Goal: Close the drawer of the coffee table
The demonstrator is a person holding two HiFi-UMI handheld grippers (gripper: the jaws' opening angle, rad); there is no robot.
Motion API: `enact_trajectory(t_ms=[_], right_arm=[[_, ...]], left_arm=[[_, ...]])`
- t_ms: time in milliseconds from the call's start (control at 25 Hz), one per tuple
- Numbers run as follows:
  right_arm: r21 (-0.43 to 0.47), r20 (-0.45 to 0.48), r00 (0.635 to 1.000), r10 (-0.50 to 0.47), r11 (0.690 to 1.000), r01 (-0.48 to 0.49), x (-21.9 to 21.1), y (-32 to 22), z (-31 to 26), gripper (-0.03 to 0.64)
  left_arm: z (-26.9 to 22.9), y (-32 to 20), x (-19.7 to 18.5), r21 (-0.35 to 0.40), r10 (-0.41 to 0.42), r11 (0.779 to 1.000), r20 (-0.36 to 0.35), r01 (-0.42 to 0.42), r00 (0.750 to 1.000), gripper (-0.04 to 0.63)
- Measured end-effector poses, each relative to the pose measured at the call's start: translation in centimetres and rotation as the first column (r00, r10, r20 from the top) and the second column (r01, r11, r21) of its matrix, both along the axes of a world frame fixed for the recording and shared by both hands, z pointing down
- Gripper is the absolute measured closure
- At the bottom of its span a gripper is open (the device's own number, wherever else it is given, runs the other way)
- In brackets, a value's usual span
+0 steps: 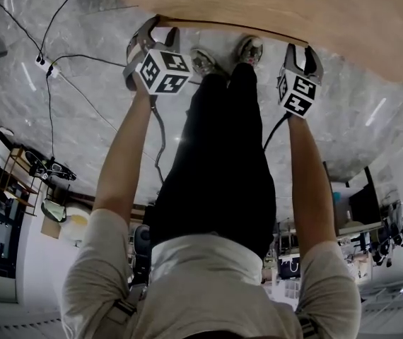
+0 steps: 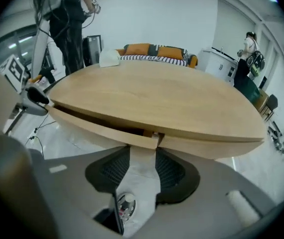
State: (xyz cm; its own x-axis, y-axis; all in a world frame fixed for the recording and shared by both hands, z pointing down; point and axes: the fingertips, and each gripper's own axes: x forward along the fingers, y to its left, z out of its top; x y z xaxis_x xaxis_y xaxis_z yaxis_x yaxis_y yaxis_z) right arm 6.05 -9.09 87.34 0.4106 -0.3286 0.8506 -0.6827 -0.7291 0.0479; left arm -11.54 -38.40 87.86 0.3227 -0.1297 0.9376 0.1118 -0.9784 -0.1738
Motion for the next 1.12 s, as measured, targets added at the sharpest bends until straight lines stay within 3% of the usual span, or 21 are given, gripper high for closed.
enact_trajectory(t_ms=[120, 200, 360, 560, 760, 920, 1040, 1120], right_arm=[[0.017, -0.002, 1.0, 0.012, 1.0, -0.012, 0.4, -0.2, 0.0, 0.446], [0.035, 0.001, 1.0, 0.018, 0.999, -0.018, 0.7, -0.5, 0.0, 0.446], [0.147, 0.045, 0.996, 0.083, 0.985, -0.088, 1.2, -0.7, 0.2, 0.449], [0.222, 0.077, 0.99, 0.12, 0.966, -0.134, 1.2, -0.7, 0.3, 0.448], [0.274, 0.121, 0.979, 0.162, 0.943, -0.19, 1.9, -1.2, 0.9, 0.458], [0.261, 0.111, 0.983, 0.143, 0.951, -0.168, 1.8, -2.0, 0.8, 0.486], [0.241, 0.132, 0.99, 0.058, 0.966, -0.089, 0.3, -2.8, 0.2, 0.521], [0.244, 0.16, 0.986, -0.034, 0.97, -0.007, -1.5, -3.8, -0.9, 0.566]], left_arm=[[0.1, -0.4, 0.2, -0.02, -0.036, 0.999, -0.019, 0.036, 0.999, 0.376], [0.1, -0.8, 0.2, -0.054, -0.124, 0.991, -0.043, 0.122, 0.991, 0.358], [0.2, -1.3, 0.3, -0.142, -0.312, 0.944, -0.075, 0.299, 0.947, 0.336], [0.1, -1.4, 0.4, -0.174, -0.366, 0.921, -0.083, 0.348, 0.927, 0.331], [0.1, -2.0, 1.3, -0.214, -0.454, 0.878, -0.084, 0.429, 0.887, 0.329], [-0.1, -2.4, 1.4, -0.2, -0.502, 0.856, -0.105, 0.476, 0.858, 0.33], [0.4, -1.0, -0.1, -0.205, -0.518, 0.842, -0.042, 0.5, 0.854, 0.374], [-0.9, 0.8, -0.8, -0.226, -0.534, 0.828, -0.035, 0.514, 0.845, 0.496]])
